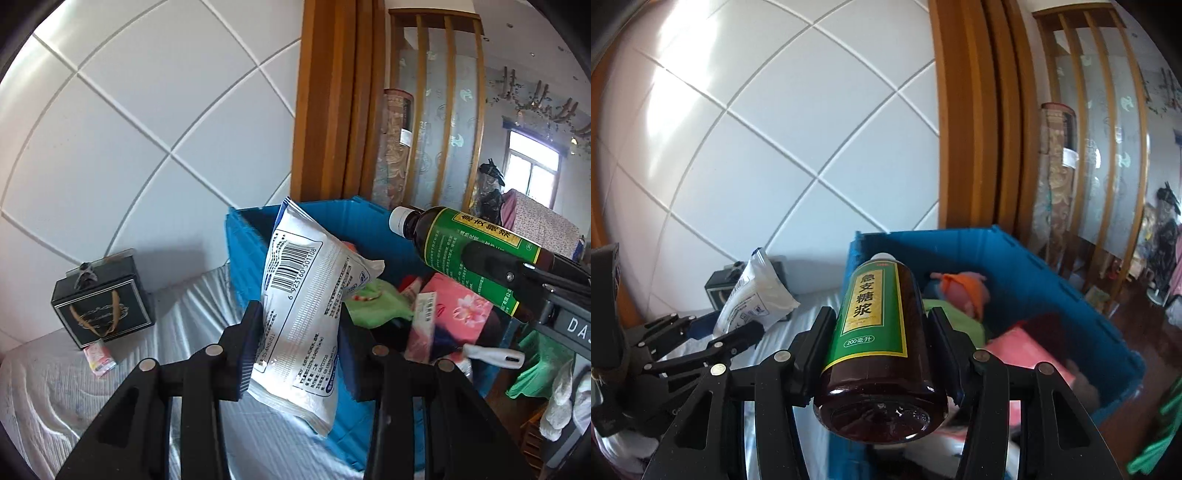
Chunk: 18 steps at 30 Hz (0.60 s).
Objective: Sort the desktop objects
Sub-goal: 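Carry the bottle with the right tool while the left tool carries the pad pack to the crate, then release the bottle and pad pack into the crate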
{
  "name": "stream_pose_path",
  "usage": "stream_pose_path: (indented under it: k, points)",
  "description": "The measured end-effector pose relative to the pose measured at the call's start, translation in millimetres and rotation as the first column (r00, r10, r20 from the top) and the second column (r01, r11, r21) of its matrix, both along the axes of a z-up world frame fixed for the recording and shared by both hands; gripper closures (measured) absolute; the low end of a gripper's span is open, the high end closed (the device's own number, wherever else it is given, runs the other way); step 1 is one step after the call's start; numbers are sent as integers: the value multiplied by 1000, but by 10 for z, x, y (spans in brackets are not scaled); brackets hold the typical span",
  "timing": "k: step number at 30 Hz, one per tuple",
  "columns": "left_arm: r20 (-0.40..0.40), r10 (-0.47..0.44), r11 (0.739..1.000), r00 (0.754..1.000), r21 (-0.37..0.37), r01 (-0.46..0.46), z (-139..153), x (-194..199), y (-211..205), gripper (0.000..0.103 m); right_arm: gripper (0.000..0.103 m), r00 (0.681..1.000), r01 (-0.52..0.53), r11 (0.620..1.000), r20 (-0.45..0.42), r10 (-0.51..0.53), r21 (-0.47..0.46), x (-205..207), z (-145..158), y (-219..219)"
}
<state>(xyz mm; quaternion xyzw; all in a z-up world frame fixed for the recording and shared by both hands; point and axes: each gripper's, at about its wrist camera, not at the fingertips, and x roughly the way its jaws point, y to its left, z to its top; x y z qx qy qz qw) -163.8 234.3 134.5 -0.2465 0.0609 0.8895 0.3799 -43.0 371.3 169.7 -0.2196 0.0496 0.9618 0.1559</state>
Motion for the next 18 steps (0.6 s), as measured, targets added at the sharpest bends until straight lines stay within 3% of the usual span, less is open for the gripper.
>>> stream_pose_path:
  k: [6,10,18]
  points:
    - [32,-34,998,999,-54,36,41,293,910,65,52,999,50,999,15,-50,-11,274,-31,824]
    - [61,-4,993,998,-121,11,-83,344,1394,65,52,998,37,998,59,-35,-42,233,-249,1282]
    - [140,93,961,986,-271,-53,-546,285,1725,62,52,986,-46,993,155,63,-111,94,-831,1629]
